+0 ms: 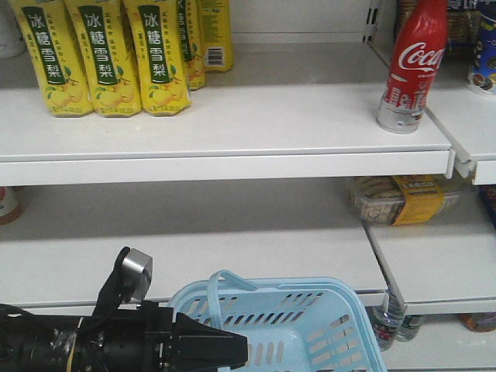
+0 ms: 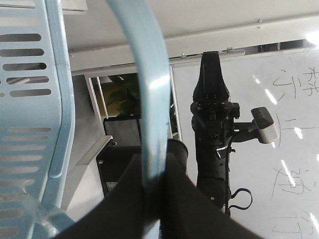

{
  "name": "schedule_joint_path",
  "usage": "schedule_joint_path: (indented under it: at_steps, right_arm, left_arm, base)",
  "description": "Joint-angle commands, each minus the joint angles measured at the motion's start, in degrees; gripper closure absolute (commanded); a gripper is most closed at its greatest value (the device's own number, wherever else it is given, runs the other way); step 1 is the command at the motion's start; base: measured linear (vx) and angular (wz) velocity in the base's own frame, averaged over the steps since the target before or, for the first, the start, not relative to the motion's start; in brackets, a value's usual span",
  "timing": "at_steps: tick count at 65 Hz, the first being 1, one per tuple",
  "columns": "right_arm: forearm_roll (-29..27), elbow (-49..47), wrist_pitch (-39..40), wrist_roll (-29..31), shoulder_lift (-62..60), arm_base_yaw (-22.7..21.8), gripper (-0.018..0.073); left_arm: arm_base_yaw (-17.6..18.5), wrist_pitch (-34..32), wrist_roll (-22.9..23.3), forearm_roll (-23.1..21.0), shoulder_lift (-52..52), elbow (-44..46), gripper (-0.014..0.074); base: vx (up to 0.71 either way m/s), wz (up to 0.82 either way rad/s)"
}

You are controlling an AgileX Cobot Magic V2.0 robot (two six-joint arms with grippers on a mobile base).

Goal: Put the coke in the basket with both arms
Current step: 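Reach the right gripper toward the red Coca-Cola bottle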

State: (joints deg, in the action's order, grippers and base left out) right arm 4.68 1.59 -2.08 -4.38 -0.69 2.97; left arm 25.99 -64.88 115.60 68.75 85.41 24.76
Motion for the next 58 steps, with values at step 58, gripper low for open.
schedule_joint_path:
  at_steps: [58]
  right_arm:
    - [0.58, 0.85, 4.01, 0.22, -0.82, -0.13, 0.0564]
  left_arm:
    - [0.31, -14.02, 0.05, -3.31, -1.93, 0.90, 0.0604]
  base:
    - [0.03, 0.12]
